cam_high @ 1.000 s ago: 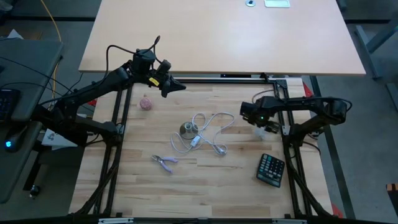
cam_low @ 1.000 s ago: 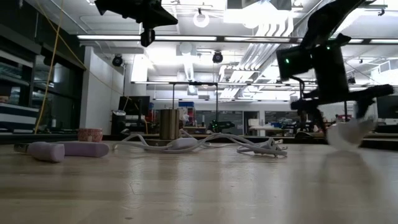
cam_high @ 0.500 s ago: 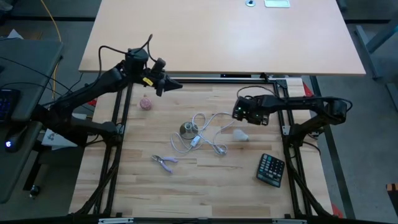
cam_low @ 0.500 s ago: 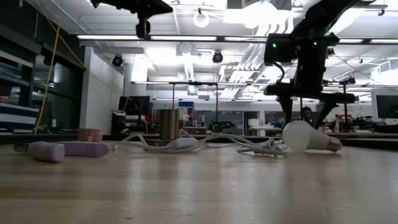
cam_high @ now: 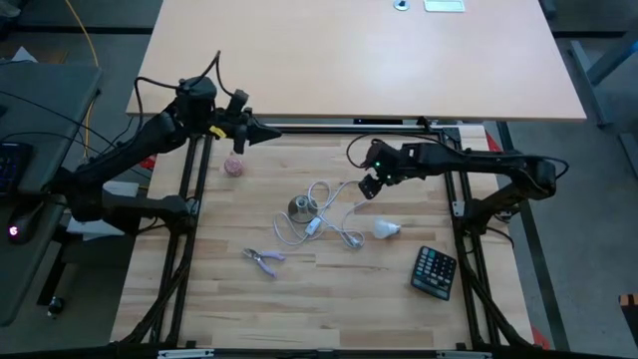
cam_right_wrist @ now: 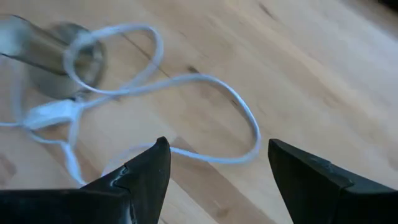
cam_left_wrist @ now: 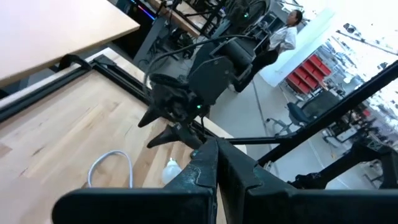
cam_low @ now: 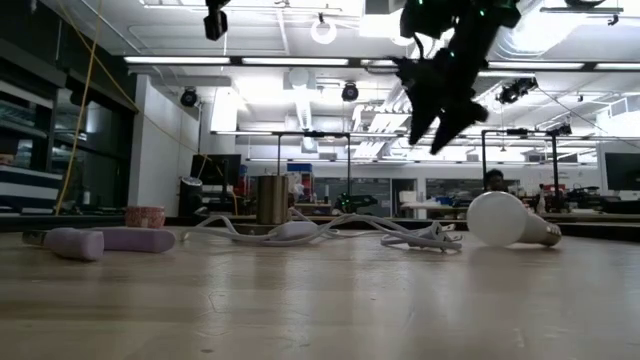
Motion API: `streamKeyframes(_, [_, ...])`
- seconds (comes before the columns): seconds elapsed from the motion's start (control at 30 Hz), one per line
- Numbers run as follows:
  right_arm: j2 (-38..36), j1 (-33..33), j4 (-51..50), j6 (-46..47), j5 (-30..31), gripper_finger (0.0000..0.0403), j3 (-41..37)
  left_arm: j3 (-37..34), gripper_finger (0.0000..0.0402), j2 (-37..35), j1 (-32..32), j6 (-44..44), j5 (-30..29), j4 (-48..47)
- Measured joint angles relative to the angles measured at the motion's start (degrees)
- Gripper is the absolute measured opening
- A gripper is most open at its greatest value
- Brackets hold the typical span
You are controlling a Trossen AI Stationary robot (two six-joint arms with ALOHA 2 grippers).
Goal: Screw lightbulb
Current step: Insert the lightbulb into the lamp
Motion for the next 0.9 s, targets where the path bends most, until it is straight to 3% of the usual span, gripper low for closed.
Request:
streamKeyframes(0.3, [0.0, 0.15, -0.99, -4.22, -3.92, 0.0265, 3.07, 0.0, 0.0, 0.02, -0.02, -1.31, -0.02, -0.06])
streamKeyframes(0.4, [0.0, 0.07, -4.99, -7.7, -8.5, 0.029, 3.59, 0.0, 0.0, 0.02, -0.02, -1.45, -0.02, -0.06])
streamKeyframes(0.5, [0.02, 0.55, -9.38, -10.34, -8.73, 0.0331, 3.59, 0.0, 0.0, 0.02, -0.01, -1.21, -0.23, -0.03])
streamKeyframes(0.67, [0.03, 0.6, -17.2, -3.09, -11.45, 0.0384, 3.57, 0.0, 0.0, 0.04, 0.02, -1.14, -0.3, -0.02])
streamKeyframes(0.9, [0.02, 3.59, -29.15, 8.62, -15.13, 0.039, 3.54, 0.0, 0.0, 0.24, 0.02, 1.31, -0.5, 0.15])
